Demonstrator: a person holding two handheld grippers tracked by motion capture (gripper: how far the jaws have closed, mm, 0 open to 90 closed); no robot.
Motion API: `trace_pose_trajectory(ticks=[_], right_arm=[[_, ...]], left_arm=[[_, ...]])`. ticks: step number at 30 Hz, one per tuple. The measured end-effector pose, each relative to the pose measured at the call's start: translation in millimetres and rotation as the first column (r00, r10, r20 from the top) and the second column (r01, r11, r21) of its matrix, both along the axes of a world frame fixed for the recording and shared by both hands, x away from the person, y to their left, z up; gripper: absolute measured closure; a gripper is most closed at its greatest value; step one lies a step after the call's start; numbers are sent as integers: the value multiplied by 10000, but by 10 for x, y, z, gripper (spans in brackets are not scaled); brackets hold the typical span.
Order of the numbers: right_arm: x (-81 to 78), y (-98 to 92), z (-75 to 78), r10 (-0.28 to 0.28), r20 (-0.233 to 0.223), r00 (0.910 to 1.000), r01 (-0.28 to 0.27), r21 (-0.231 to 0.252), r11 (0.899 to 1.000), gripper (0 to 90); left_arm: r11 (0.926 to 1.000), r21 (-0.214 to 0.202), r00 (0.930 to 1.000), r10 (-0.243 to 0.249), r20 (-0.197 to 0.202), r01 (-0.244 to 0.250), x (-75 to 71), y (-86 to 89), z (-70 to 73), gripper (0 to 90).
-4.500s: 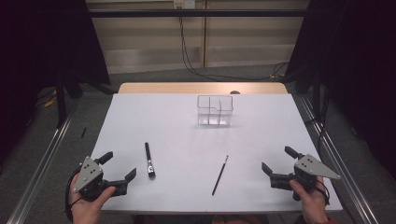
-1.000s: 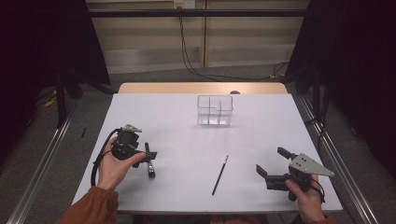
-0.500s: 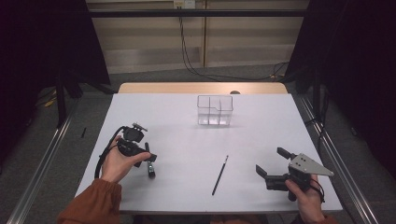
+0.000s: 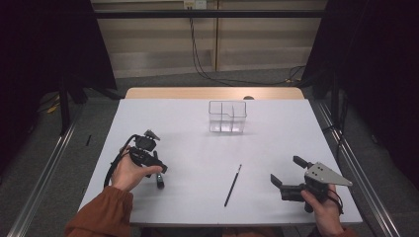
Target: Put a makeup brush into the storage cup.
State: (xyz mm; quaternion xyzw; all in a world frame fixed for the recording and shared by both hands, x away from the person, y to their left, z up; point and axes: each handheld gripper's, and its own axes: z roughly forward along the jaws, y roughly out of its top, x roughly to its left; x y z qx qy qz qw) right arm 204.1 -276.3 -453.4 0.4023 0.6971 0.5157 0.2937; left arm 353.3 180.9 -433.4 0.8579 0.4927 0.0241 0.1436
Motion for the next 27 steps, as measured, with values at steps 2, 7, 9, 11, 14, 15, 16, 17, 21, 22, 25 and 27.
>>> trace_pose_trajectory(ticks=[2, 7, 9, 11, 14, 15, 16, 17, 21, 22, 25, 27], right_arm=[[1, 4, -1, 15, 8, 10000, -15, -21, 10000, 0], [0, 2, -3, 23, -28, 10000, -23, -1, 10000, 0], [4, 5, -4, 53, -21, 10000, -53, -17, 10000, 0], [3, 6, -4, 54, -13, 10000, -54, -44, 10000, 0], [5, 7, -5, 89, -36, 10000, -89, -31, 10000, 0], [6, 7, -6, 93, -33, 10000, -93, -20, 10000, 0], [6, 7, -6, 94, -42, 9999, -94, -18, 10000, 0], [7, 7, -6, 92, -41, 9999, -92, -19, 10000, 0], [3, 11, -6, 108, -51, 9999, -109, -60, 9999, 0], [3, 11, -6, 112, -50, 9999, -112, -57, 9999, 0], [5, 8, -7, 141, -52, 9999, -141, -31, 9999, 0], [3, 8, -7, 141, -52, 9999, -141, -28, 9999, 0]], left_arm=[[10000, 68, 10000, -3, -44, 3, 7, -19, -17, 193], [9999, 48, 9992, -111, -374, 113, 7, -59, -51, 248], [9997, 222, 9984, -52, -567, 65, 14, -83, -86, 274], [9995, 297, 9983, -63, -588, 80, 19, -90, -101, 298], [9986, 517, 9985, -79, -542, 107, 16, -113, -109, 319], [9974, 703, 9991, -135, -411, 164, 1, -128, -120, 321], [9963, 843, 9993, -124, -355, 153, -7, -144, -121, 330], [9963, 843, 9993, -124, -355, 153, -7, -144, -121, 334], [9938, 1096, 9990, 231, -395, -187, 0, -189, -134, 339], [9927, 1175, 9986, 337, -406, -287, 0, -205, -138, 341], [9924, 1206, 9980, 319, -538, -253, 12, -199, -132, 351], [9922, 1208, 9982, 356, -487, -295, 3, -206, -135, 365]])
